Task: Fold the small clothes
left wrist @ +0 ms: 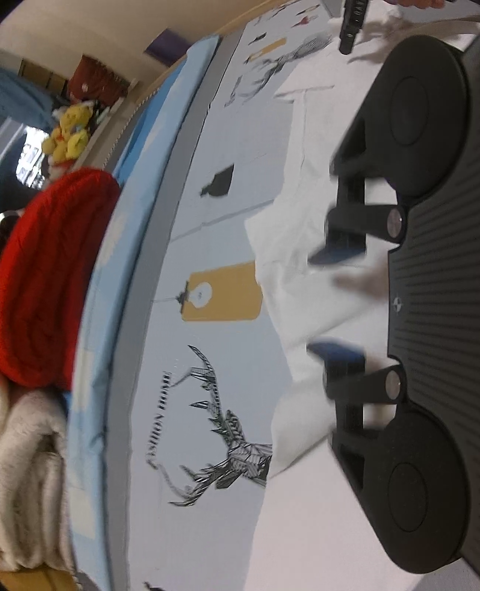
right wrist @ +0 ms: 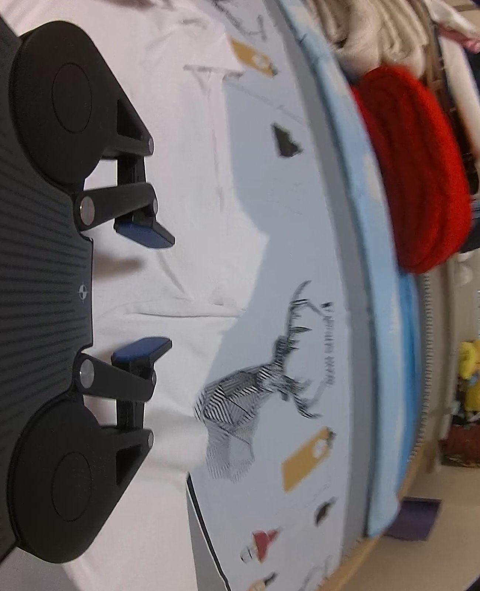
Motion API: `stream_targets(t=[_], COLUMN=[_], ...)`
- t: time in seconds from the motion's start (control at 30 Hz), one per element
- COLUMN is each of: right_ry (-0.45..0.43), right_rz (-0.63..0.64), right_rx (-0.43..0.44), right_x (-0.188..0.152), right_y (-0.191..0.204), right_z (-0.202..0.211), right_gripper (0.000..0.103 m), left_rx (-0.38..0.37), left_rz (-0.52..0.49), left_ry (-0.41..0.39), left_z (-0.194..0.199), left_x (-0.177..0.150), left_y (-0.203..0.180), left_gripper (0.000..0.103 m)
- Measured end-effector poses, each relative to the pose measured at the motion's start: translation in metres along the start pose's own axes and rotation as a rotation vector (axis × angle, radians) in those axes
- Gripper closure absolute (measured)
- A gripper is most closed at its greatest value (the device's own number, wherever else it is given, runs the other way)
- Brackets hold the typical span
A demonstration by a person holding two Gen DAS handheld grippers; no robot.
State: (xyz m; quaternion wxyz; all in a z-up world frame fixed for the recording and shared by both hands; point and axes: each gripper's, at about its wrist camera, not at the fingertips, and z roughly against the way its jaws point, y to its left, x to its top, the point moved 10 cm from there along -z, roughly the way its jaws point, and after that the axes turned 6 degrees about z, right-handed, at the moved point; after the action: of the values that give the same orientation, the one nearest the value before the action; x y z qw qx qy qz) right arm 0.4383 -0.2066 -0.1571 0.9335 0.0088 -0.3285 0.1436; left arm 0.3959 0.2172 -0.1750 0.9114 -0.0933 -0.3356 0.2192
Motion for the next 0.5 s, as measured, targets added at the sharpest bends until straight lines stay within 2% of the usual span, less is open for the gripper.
stream_targets(t=[0.03, 0.1, 0.13, 0.17, 0.2, 0.23, 0.27, 0.33, 0.5], right_ry=[0.005, 0.021, 0.027, 0.011, -0.010, -0.023, -0.031, -0.051, -0.147], right_rz=[0.018, 0.039, 0.042, 0.046, 0.055, 0.067, 0.078, 0.072, 0.091], right_rx=[-0.006, -0.014, -0.012, -0.014, -0.007, 0.010, 0.004, 0.020, 0.014], right_x=[0.000, -0.001, -0.001, 0.002, 0.005, 0.009, 0.014, 0.024, 0.064], right_y=[0.001, 0.001, 0.001, 0.002, 0.004, 0.008, 0.010, 0.014, 0.026], right_z=[-0.008, -0.023, -0.029, -0.032, -0.033, -0.035, -0.037, -0.040, -0.051], right_gripper=[0.045, 0.046, 0.046, 0.047, 0.061, 0.080, 0.084, 0.092, 0.093], left_rx=[-0.006, -0.007, 0.011, 0.040, 0.066, 0.055, 0.038, 0.053, 0.072], left_rz=[0.001, -0.029, -0.067, -0.102, -0.136, -0.148, -0.146, -0.156, -0.167], left_ry=[0.008, 0.021, 0.021, 0.022, 0.021, 0.008, 0.007, -0.021, -0.173], left_z=[-0.007, -0.018, -0.024, -0.029, -0.033, -0.033, -0.035, -0.036, -0.030], left_x=[0.001, 0.000, 0.000, 0.000, 0.000, 0.004, 0.007, 0.018, 0.063], left_y=[-0.002, -0.007, -0.009, -0.009, -0.007, -0.008, -0.008, -0.008, -0.011], left_gripper=[0.031, 0.031, 0.041, 0.069, 0.080, 0.100, 0.100, 0.101, 0.101])
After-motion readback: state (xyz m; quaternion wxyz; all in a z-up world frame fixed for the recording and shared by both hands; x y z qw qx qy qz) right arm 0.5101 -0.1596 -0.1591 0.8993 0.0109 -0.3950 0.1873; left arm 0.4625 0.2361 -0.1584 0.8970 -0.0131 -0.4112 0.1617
